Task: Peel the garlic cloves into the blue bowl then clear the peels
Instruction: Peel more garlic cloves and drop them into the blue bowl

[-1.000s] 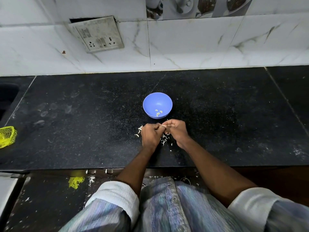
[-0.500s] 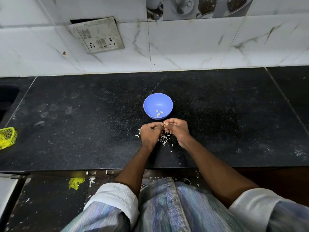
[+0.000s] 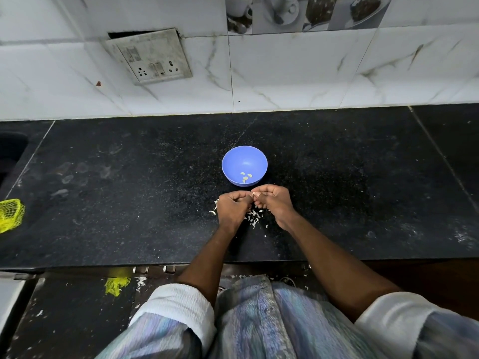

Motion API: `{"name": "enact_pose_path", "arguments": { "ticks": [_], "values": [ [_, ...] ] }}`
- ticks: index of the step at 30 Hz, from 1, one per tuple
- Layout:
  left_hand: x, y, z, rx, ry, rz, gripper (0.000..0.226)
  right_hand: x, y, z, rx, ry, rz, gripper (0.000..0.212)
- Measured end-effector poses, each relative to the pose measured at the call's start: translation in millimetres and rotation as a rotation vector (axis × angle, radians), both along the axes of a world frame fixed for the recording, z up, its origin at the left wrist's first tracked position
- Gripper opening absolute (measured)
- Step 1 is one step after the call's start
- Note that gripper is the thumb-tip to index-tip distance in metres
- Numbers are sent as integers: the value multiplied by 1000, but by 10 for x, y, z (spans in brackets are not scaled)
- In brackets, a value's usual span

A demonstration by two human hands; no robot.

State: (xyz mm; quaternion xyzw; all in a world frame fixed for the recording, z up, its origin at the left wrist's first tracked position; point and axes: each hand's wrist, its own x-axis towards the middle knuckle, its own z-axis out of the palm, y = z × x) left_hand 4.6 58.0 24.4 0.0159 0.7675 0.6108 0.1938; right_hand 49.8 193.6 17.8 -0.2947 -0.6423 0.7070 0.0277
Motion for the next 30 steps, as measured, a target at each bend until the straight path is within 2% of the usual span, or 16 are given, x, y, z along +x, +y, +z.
{"name": "enact_pose_path", "arguments": {
  "ticks": [4,8,15,17,23,30],
  "values": [
    [-5,6,10,-84,36,15,12,-4,-21,13,1,2,-2,11],
    [-1,24,39,-243,61,24,29,-16,-19,22,15,-3,-37,12],
    [34,-11,70,-389,214,28,10,-4,-11,5,27,-11,-65,13],
    [16,-26,52,-366,236,26,6,16,-3,3,35,-5,-68,13],
    [-16,9,32,-268,212,6,9,36,-5,12,51,42,-25,12],
    [-52,39,36,-67,31,13,7,15,24,15,61,51,-12,11]
  ]
}}
